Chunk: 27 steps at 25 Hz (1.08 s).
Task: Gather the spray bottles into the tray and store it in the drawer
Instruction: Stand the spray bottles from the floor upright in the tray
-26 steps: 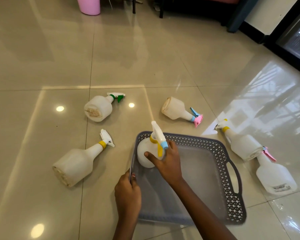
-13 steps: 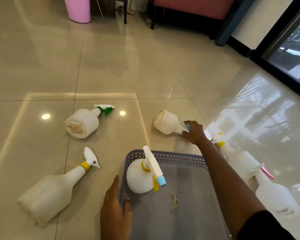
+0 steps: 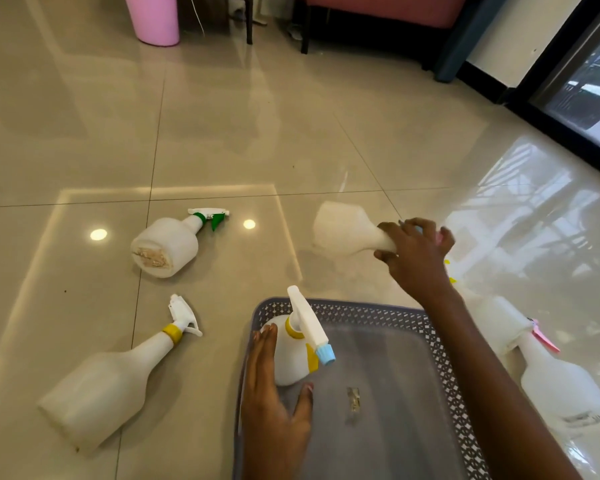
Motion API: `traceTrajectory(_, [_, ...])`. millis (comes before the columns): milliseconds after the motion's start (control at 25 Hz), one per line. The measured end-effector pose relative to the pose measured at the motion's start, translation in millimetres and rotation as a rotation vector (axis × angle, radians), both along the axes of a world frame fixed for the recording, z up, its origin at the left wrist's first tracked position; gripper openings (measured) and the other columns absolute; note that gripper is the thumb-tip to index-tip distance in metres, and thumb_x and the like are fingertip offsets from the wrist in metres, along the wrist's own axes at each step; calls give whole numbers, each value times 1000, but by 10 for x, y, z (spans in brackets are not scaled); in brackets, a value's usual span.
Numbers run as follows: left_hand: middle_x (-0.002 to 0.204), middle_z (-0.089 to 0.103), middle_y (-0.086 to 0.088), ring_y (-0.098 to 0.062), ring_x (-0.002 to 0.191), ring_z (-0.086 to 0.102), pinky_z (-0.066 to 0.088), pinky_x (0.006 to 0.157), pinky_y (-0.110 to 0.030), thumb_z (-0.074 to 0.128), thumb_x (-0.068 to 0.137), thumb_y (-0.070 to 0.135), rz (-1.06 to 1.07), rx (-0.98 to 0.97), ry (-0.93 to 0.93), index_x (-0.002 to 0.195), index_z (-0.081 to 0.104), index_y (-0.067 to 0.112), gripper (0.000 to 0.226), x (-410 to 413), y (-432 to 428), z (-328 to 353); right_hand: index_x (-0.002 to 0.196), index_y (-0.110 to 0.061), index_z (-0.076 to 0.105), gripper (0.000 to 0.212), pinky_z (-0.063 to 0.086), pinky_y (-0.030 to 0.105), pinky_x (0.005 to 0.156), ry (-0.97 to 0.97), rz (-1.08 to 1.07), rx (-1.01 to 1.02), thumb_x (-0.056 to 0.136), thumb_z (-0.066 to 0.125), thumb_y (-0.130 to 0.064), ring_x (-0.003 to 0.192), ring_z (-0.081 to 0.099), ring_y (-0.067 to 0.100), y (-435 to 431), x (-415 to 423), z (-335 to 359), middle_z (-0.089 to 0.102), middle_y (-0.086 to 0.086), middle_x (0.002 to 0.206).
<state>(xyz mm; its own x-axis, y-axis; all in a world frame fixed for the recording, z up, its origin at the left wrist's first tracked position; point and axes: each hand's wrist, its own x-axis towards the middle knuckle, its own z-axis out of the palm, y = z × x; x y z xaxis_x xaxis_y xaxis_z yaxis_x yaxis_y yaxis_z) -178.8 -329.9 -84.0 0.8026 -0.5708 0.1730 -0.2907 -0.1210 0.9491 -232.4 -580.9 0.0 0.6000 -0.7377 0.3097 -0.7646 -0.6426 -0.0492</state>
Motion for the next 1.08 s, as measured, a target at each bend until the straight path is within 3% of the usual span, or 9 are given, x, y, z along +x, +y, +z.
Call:
traceTrajectory(160, [135,46,-9,-5,119,37,34,98,-21,86,58,26,35,59,-39,135,37,17,92,-60,-190,13,96,-20,70,49,8,53,104,202,121,-286,50,85,-10,116,52,34,513,-376,677,73,3,90])
traceTrajectory(280, [127,53,-23,-35,118,48,33,93,-31,85,60,16,80,150,-13,129,46,-1,81,-21,-291,33,82,-19,74,41,7,58,108,358,134,-336,45,80,-2,112,56,33,812,-499,689,74,2,78])
traceTrajectory(400, [128,54,-21,-40,119,47,35,96,-35,79,64,2,71,174,-8,128,49,0,70,76,-283,31,68,-18,73,21,0,65,108,586,140,-317,52,78,-5,110,58,33,1041,-463,448,71,2,68])
traceTrajectory(520, [132,52,-18,-35,122,46,33,98,-32,75,70,0,35,177,-6,130,47,4,67,133,-238,12,68,-18,73,14,-5,68,107,837,111,-337,57,80,-22,118,54,32,1302,-307,266,72,5,84])
traceTrajectory(600, [135,50,-16,-32,124,46,32,98,-30,74,73,4,21,170,13,132,45,6,66,128,-239,22,69,-22,74,15,-5,69,108,864,146,-355,58,81,-30,121,52,30,1440,-225,206,72,4,93])
traceTrajectory(760, [141,45,-15,-30,129,43,35,104,-36,71,78,8,-10,180,83,136,40,8,66,116,-266,49,76,-28,74,29,16,65,108,692,334,-294,50,86,-34,119,54,27,1515,-170,181,71,0,103])
traceTrajectory(880, [140,45,-15,-31,128,43,33,105,-34,71,76,5,-21,196,65,136,40,7,67,143,-253,66,96,-34,70,53,37,59,100,249,533,-162,47,87,-24,119,53,26,1373,-367,336,63,-5,124])
traceTrajectory(1000, [137,47,-17,-32,126,44,32,104,-30,73,72,0,-31,221,44,133,44,4,68,165,-230,85,123,-35,53,61,40,29,96,-276,327,358,68,80,-30,120,46,14,1150,-721,616,48,-17,133])
traceTrajectory(1080, [137,47,-17,-31,126,44,29,102,-25,73,72,0,-33,226,42,133,43,4,69,161,-211,102,130,-31,45,71,44,21,84,-399,114,623,68,79,-37,111,53,13,1017,-902,600,50,-15,128])
